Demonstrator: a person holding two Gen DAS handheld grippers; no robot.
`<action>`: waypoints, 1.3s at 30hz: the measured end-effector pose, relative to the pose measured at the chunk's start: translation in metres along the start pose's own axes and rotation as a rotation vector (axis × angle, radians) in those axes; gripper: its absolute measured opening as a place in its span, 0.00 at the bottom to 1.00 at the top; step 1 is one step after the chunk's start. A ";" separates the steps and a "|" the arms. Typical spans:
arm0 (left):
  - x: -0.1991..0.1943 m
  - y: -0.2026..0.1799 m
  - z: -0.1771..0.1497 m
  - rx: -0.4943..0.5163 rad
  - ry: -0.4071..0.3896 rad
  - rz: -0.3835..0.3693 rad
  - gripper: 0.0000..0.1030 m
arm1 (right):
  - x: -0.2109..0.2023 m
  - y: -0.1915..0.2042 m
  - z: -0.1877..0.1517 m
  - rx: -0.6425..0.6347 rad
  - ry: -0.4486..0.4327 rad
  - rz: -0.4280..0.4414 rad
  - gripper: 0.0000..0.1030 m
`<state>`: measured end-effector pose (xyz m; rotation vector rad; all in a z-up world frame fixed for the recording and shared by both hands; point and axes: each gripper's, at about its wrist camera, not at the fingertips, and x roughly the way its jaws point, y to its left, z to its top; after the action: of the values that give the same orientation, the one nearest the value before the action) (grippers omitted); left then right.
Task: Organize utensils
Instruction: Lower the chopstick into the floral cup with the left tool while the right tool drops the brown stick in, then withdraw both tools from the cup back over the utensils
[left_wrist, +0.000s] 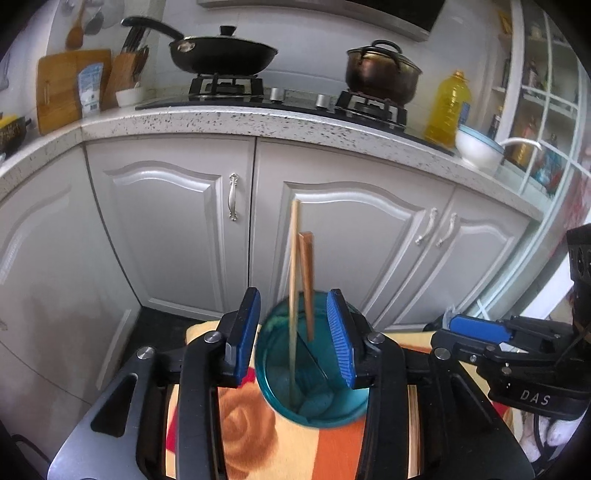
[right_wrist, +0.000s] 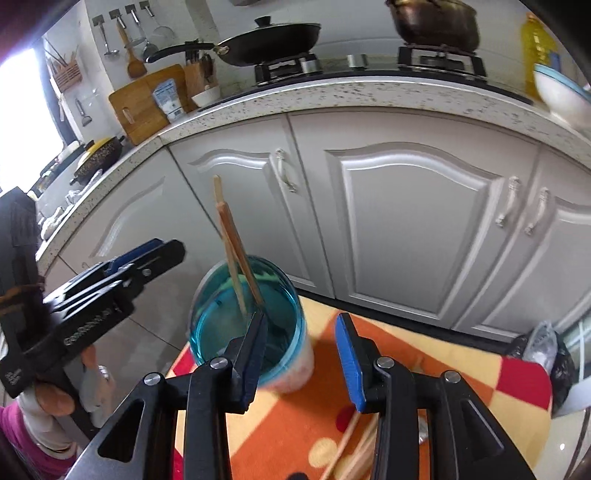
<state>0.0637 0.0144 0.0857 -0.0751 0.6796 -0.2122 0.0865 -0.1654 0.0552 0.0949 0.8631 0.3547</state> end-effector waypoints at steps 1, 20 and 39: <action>-0.003 -0.003 -0.002 0.005 0.000 0.000 0.37 | -0.003 -0.001 -0.003 0.005 -0.004 -0.003 0.36; -0.029 -0.080 -0.052 0.109 0.087 -0.078 0.39 | -0.060 -0.035 -0.078 0.105 -0.011 -0.139 0.41; -0.025 -0.093 -0.074 0.111 0.171 -0.142 0.39 | -0.076 -0.072 -0.121 0.209 0.014 -0.193 0.44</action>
<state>-0.0174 -0.0710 0.0565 0.0011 0.8324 -0.3953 -0.0309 -0.2665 0.0160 0.2011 0.9139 0.0837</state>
